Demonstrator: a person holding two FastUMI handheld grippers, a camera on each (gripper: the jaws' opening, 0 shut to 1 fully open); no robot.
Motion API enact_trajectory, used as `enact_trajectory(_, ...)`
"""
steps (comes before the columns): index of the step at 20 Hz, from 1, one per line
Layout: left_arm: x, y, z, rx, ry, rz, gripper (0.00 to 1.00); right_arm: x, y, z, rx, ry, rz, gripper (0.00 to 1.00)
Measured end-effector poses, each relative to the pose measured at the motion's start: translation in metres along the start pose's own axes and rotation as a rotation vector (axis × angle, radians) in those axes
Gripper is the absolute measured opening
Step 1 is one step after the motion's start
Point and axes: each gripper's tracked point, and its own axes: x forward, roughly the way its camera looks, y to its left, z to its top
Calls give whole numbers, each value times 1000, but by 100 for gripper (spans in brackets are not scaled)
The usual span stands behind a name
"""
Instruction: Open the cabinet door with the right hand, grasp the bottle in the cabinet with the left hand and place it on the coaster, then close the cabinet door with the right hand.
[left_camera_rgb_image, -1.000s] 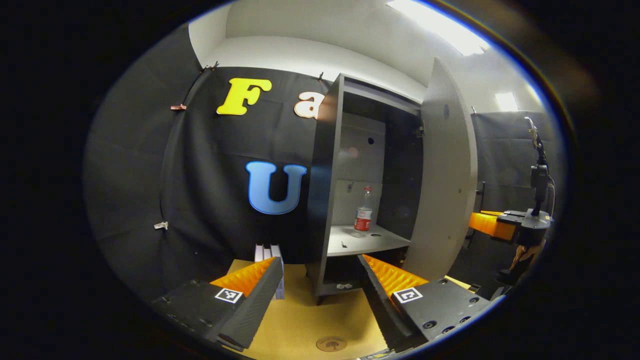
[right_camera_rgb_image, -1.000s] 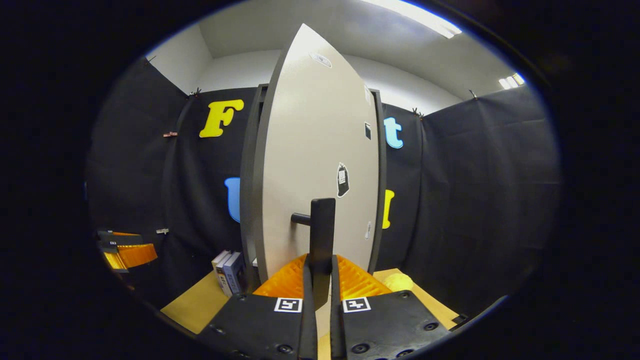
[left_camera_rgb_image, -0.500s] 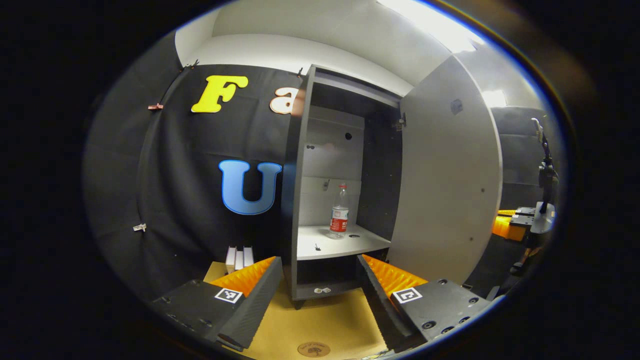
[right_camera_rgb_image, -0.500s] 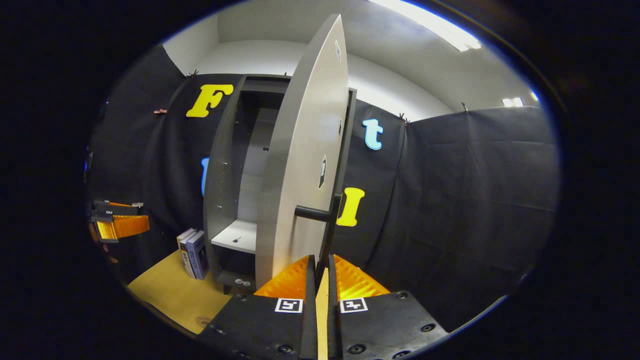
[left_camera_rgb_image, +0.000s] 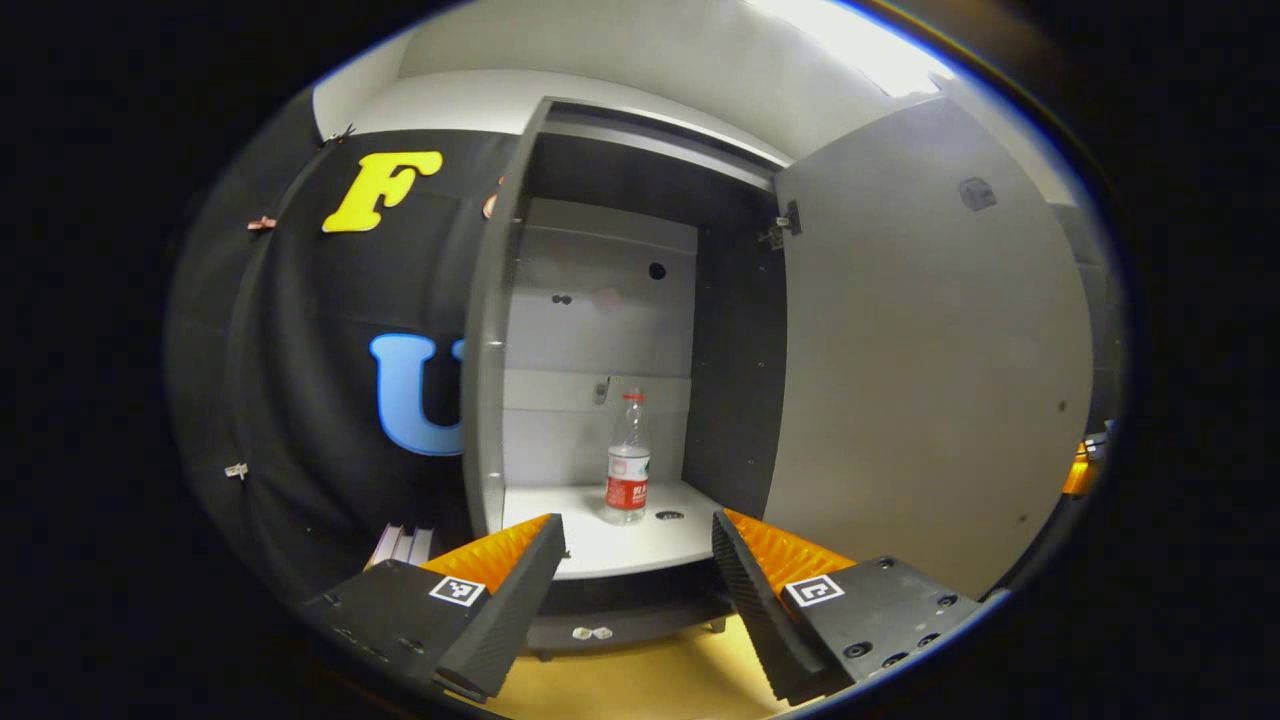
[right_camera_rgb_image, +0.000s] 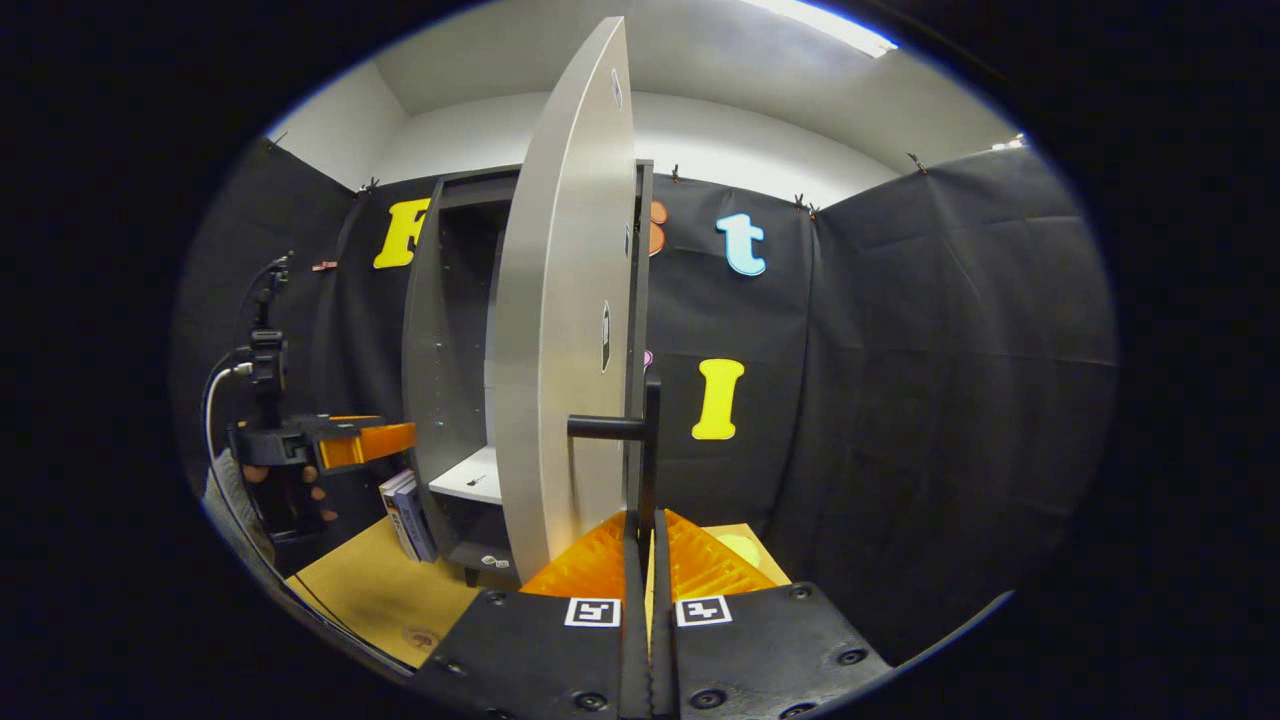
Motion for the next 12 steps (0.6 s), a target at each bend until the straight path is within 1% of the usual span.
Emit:
enact_trajectory(3, 45, -7, 2, 39, -9, 14, 93, 0, -21, 0, 18, 4, 32, 6)
enact_trajectory(6, 83, -6, 0, 16, -17, 26, 93, 2, -28, 1, 33, 6, 85, 6)
enact_trajectory(7, 95, -3, 0, 13, -22, 43, 93, 2, -25, -2, 36, 17, 117, 11)
enact_trajectory(8, 108, -1, 1, 8, -31, 54, 89, -2, -23, -7, 47, 41, 144, 13)
enact_trajectory(9, 119, -1, 2, 0, -41, 55, 94, -8, -23, -11, 53, 58, 164, 13)
enact_trajectory(12, 153, 3, -9, 16, -27, 60, 93, -26, -34, -20, 80, 98, 196, 13)
